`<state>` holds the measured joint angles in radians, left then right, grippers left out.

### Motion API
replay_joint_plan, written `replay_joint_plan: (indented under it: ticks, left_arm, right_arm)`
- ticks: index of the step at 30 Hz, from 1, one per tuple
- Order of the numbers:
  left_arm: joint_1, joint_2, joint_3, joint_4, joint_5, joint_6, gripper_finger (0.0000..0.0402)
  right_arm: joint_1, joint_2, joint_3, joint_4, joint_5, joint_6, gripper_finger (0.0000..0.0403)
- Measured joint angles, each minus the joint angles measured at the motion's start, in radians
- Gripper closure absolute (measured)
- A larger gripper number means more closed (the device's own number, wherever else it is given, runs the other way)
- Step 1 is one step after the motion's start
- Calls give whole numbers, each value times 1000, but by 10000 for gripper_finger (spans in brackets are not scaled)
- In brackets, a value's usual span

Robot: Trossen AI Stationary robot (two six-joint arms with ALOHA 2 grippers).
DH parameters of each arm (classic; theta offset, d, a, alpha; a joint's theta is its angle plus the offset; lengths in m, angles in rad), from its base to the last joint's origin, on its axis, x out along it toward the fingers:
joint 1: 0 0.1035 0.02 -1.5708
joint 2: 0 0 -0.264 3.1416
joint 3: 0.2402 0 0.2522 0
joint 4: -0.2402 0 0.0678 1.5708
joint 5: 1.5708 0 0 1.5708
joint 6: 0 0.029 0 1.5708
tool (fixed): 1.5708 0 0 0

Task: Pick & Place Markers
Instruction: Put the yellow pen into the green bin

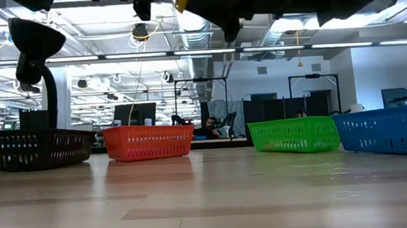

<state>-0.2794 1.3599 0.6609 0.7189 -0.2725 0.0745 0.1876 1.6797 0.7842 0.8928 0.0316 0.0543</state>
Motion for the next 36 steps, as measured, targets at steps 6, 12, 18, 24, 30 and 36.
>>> replay_joint_plan:
  ticks: [6,12,18,24,30,36]
  left_arm:
    - [0,0,0,3,0,0,355]
    - [1,0,0,4,-5,0,355]
    - [1,0,0,4,-2,0,355]
    - [1,0,0,2,-6,-5,354]
    - [1,0,0,-1,-5,1,339]
    - [2,0,-1,-6,-5,12,314]
  right_arm:
    - [-7,43,30,28,-1,-1,253]
    - [-26,44,32,29,-2,-1,269]
    - [-26,44,32,31,-2,-1,323]
    - [-26,44,32,28,-2,-6,368]
    - [-26,44,32,27,-2,1,346]
    - [-26,37,32,8,20,2,356]
